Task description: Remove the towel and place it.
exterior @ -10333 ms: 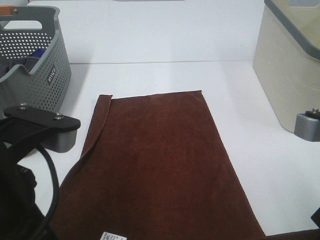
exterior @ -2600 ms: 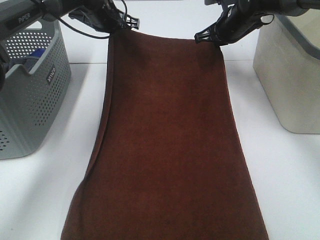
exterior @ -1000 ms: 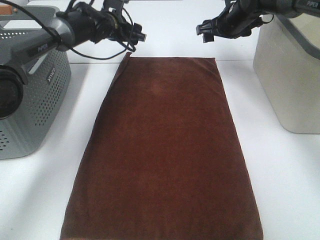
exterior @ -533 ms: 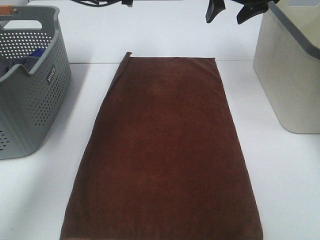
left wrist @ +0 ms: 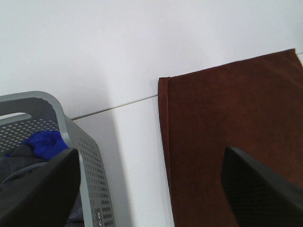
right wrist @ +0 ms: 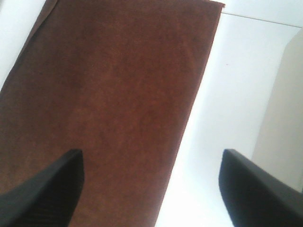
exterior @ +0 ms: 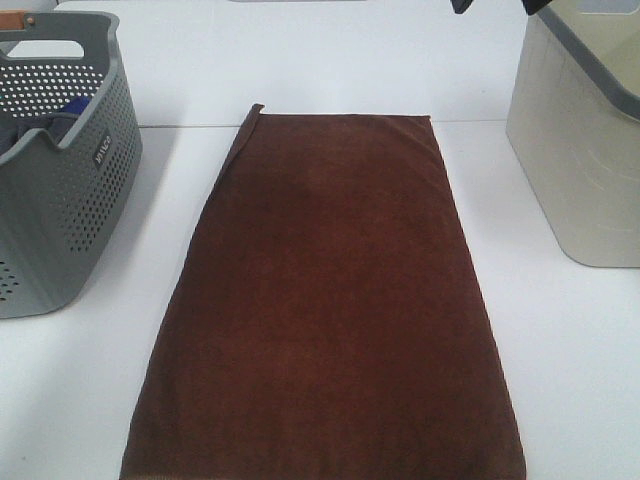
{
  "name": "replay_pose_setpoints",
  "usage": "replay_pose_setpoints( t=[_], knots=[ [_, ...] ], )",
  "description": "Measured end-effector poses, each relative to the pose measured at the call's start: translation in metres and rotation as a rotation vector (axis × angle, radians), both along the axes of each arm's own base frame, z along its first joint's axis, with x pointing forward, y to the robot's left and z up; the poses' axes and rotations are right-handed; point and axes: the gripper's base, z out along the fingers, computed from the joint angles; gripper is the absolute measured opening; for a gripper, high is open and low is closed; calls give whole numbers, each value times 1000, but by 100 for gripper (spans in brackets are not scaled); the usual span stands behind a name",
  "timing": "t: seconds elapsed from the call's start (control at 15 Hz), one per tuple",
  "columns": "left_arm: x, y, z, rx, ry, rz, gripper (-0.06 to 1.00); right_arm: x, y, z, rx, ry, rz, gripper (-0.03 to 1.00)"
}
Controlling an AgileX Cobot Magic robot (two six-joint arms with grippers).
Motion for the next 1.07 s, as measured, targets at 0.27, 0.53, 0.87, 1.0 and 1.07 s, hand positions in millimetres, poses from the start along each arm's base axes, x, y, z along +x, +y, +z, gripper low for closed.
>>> replay_pose_setpoints(
  t=[0.27, 0.53, 0.87, 1.0, 1.07],
  knots=[
    [-45, 17, 48, -30, -56, -22, 78, -63, -18, 27, -30, -4, -5, 75],
    [-111, 45, 29, 34, 106, -25, 78, -146, -37, 38, -31, -8, -5, 75],
    [-205, 84, -17, 66, 266, 15, 77, -222, -56, 13, -35, 30, -13, 75],
    [-240, 99, -39, 76, 311, 26, 77, -252, -63, 0, -33, 34, -17, 75],
    [-258, 107, -47, 76, 316, 30, 77, -266, -66, -9, -34, 42, -19, 75]
  ],
)
